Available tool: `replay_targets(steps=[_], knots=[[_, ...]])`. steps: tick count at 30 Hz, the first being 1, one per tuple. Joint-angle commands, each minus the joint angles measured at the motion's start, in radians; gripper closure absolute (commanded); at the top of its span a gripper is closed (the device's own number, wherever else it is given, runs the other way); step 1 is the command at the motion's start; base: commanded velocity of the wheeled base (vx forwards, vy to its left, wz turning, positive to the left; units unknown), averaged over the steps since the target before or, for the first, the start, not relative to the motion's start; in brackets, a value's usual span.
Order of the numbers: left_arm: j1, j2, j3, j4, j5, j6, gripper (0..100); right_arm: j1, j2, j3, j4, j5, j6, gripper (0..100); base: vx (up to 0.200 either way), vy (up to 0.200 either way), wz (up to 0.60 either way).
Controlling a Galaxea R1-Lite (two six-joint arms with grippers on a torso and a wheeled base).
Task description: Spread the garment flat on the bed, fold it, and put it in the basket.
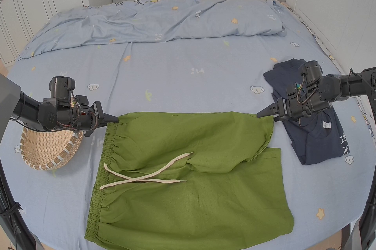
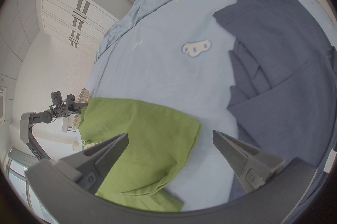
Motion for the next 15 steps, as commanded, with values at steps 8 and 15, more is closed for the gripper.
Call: replay_targets(steps=[8, 15], knots=[[0.0, 0.003, -0.004, -0.001, 0.021, 0.0, 100, 0.024, 0.034, -0.001, 0.001, -0.001, 0.002, 0, 0.0, 0.0, 0.0], [0.0, 0.003, -0.004, -0.001, 0.021, 0.0, 100, 0.03, 0.036, -0.006, -0.002, -0.002, 0.005, 100, 0.0, 0.0, 0.0]])
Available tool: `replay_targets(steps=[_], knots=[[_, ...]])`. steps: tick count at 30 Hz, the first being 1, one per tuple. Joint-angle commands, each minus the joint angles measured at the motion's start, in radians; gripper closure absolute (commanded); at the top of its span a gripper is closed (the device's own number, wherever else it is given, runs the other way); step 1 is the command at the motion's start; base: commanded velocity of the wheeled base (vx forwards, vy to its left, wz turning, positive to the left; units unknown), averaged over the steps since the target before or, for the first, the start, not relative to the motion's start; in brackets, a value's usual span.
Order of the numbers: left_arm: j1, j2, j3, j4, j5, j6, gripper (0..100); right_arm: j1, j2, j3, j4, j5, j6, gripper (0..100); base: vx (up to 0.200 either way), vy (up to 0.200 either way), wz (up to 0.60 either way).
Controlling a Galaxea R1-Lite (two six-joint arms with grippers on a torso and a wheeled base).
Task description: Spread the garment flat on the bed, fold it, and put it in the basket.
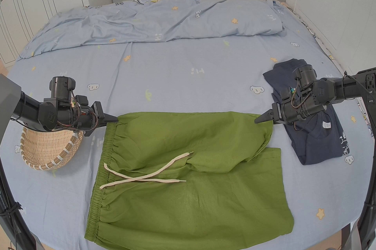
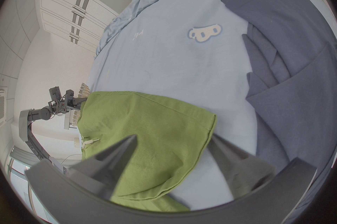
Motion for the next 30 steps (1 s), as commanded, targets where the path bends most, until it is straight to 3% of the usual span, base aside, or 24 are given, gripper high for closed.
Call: replay_targets(steps=[1, 17, 30], knots=[[0.0, -0.001, 0.0, 0.0, 0.0, -0.001, 100, 0.0, 0.005, -0.005, -0.001, 0.0, 0.001, 100, 0.0, 0.0, 0.0], [0.036, -0.029, -0.017, -0.003, 0.001, -0.001, 100, 0.0, -0.069, -0.023, -0.014, -0.032, 0.001, 100, 0.0, 0.0, 0.0], [0.076, -0.035, -0.053, -0.039, 0.001, -0.001, 100, -0.008, -0.054, -0.28, 0.003, -0.038, 0.019, 100, 0.0, 0.0, 0.0]])
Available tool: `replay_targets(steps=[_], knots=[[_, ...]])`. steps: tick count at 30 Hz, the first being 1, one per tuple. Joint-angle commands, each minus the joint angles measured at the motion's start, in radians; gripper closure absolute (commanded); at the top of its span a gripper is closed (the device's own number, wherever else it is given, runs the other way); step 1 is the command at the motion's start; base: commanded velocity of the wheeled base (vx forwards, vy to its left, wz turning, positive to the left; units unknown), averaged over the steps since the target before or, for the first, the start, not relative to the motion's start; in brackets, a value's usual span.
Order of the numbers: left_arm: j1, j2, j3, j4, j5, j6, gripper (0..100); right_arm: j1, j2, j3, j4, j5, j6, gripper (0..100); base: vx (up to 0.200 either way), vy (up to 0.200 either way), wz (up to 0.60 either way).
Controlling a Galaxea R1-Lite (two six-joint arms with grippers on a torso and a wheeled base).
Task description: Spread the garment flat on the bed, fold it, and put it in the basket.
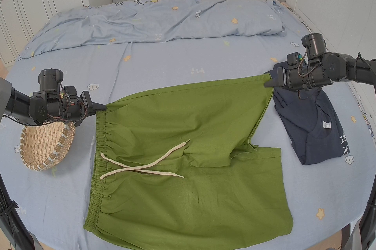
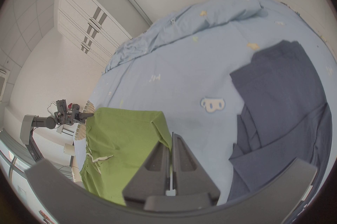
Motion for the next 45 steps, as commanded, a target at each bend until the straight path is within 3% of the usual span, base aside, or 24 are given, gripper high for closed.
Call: replay_targets(steps=[1, 7, 28, 37, 45], knots=[[0.006, -0.001, -0.017, -0.021, 0.001, -0.001, 100, 0.0, 0.01, -0.067, -0.001, -0.001, 0.001, 100, 0.0, 0.0, 0.0], [0.013, 0.001, -0.048, -0.029, 0.001, -0.001, 100, 0.006, 0.076, -0.174, 0.001, -0.003, 0.001, 100, 0.0, 0.0, 0.0], [0.023, 0.014, -0.069, -0.039, 0.029, 0.0, 100, 0.0, 0.186, -0.174, 0.033, 0.008, -0.013, 100, 0.0, 0.0, 0.0], [0.024, 0.014, -0.068, -0.041, 0.029, 0.002, 100, 0.011, 0.148, -0.174, -0.192, 0.009, -0.01, 100, 0.0, 0.0, 0.0], [0.024, 0.031, -0.069, -0.055, 0.047, 0.002, 100, 0.006, 0.149, -0.147, -0.229, 0.009, -0.018, 100, 0.0, 0.0, 0.0]])
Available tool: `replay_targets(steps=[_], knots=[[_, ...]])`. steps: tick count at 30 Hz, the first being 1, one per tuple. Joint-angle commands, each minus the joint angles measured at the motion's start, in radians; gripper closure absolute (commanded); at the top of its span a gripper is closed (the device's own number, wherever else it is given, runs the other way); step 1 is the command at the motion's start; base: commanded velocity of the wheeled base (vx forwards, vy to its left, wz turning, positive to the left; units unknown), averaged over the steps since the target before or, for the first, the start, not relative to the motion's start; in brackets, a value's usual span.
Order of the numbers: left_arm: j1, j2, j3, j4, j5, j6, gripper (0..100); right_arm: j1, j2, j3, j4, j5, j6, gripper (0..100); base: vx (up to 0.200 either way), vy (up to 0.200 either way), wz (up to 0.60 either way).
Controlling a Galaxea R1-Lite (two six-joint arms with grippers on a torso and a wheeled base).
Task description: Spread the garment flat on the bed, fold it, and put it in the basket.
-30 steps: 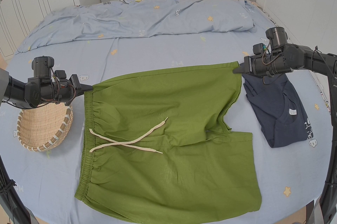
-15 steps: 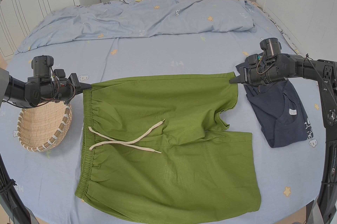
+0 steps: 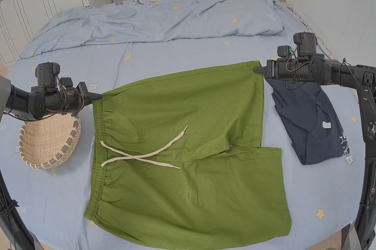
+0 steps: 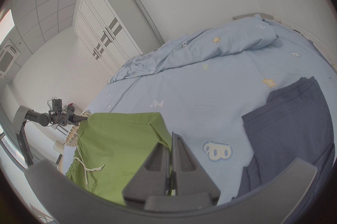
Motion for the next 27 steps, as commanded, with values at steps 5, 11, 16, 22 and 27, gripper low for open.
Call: replay_targets(steps=[5, 11, 16, 22, 27], knots=[[0.001, 0.02, 0.001, -0.03, 0.021, 0.0, 100, -0.003, -0.002, 0.026, -0.034, -0.002, -0.001, 100, 0.0, 0.0, 0.0], [0.003, 0.028, -0.004, -0.03, 0.022, 0.0, 100, -0.006, 0.001, 0.039, -0.046, -0.002, -0.002, 100, 0.0, 0.0, 0.0], [0.001, 0.031, -0.004, -0.03, 0.021, 0.0, 0, -0.006, 0.004, 0.04, -0.046, -0.002, -0.001, 100, 0.0, 0.0, 0.0], [0.001, 0.034, -0.004, -0.03, 0.021, 0.0, 0, 0.006, 0.007, 0.039, -0.045, 0.001, -0.001, 0, 0.0, 0.0, 0.0], [-0.001, 0.025, -0.002, -0.03, 0.021, -0.002, 0, 0.013, 0.024, 0.037, -0.045, 0.001, -0.001, 0, 0.0, 0.0, 0.0]])
